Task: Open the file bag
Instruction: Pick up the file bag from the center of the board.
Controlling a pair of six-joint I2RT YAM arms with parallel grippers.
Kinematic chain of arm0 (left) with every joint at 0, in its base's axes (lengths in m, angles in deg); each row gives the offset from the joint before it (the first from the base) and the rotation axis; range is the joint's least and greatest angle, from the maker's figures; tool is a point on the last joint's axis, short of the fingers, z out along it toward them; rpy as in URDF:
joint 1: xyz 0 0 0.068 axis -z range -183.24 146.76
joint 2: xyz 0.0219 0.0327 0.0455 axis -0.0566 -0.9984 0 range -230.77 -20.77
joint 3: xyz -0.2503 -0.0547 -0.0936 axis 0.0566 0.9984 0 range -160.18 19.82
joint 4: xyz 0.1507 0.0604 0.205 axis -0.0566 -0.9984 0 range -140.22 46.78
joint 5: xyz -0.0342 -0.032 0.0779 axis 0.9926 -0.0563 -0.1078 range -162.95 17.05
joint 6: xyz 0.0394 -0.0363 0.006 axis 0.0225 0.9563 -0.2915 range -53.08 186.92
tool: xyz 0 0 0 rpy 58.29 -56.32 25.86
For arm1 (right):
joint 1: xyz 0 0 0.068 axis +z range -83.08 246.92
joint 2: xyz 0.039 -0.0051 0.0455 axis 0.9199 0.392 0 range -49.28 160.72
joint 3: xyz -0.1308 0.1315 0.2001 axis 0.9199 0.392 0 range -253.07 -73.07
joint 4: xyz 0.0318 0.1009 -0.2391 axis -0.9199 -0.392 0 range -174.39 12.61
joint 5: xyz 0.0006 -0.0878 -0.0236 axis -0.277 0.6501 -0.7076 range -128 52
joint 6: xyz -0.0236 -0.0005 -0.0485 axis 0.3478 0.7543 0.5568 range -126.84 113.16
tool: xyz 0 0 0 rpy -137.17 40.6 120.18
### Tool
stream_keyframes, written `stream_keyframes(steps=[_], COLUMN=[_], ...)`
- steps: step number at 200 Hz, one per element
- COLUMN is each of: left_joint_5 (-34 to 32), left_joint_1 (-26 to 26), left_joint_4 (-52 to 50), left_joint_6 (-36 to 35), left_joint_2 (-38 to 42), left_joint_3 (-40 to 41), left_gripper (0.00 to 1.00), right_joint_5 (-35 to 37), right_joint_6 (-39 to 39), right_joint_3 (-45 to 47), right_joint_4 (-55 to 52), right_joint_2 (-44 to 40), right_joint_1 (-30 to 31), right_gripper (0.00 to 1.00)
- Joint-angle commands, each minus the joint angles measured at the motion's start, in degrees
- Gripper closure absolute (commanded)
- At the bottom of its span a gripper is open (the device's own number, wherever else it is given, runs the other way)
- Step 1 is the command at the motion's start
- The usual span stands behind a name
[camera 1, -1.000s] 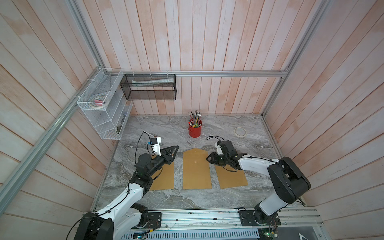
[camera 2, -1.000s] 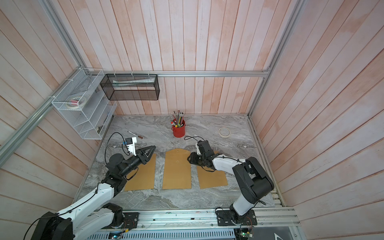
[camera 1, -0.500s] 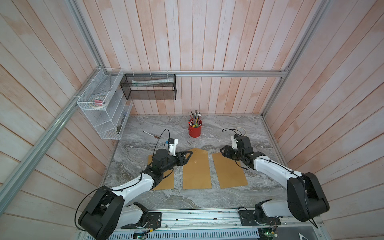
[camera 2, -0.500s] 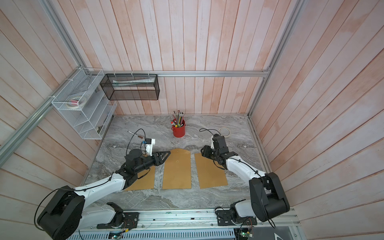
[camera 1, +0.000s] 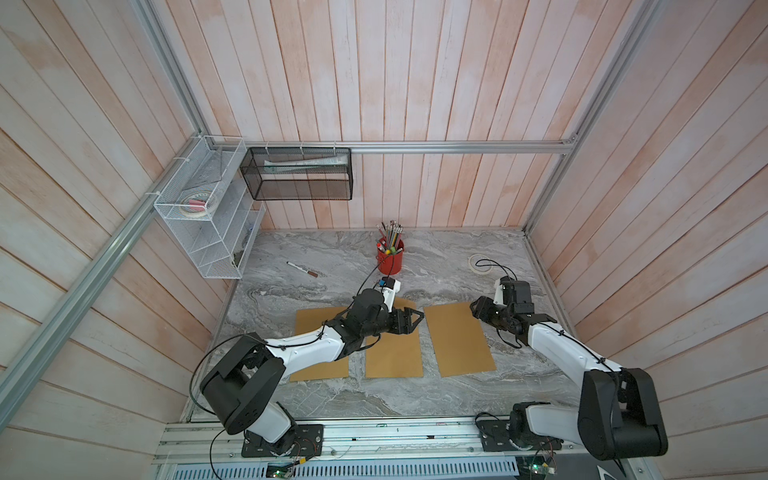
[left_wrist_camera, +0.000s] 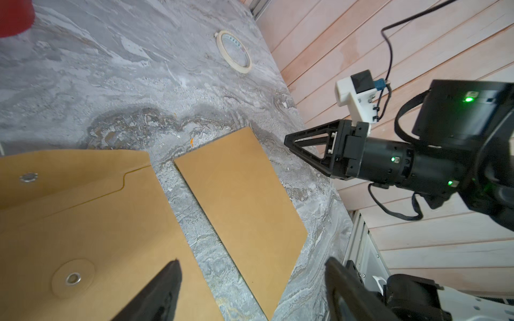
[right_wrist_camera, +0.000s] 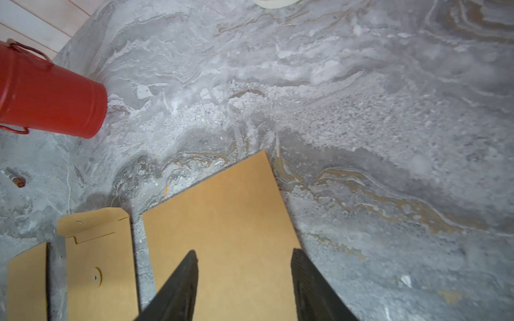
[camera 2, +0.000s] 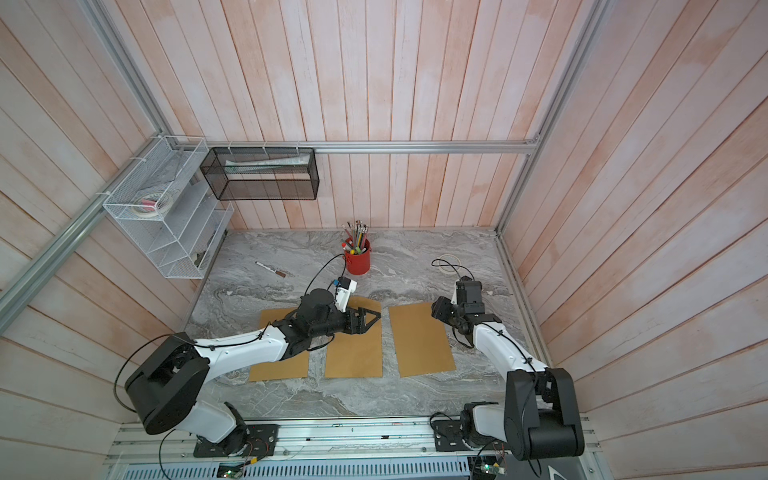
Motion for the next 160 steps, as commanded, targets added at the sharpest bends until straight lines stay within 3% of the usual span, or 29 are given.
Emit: stream_keyframes(steps=[1,85,160], left_joint_5=[-0.7,2.8,3.0], left_joint_1=[0.9,2.3,2.9], left_joint_4=[-4.8,-9.4,-13.1], left_joint_6=[0.7,2.1,2.1], left_joint_2=[-3.1,-14.3,-18.3], left_joint_3=[-3.3,-12.2,-17.1], left_gripper=[0.14,0.09,0.10], right_joint_5=[1.6,-0.5,-1.5], right_joint_6=[1.2,0.9,0.5], right_joint_3=[2.1,6.2,7.8], right_joint_4=[-0.3,3.6,5.9], right_joint_2=[-0.4,1.2,3.0], right_joint_1=[-1.2,-3.5,-3.6], right_gripper=[0.44,0.44,0.44])
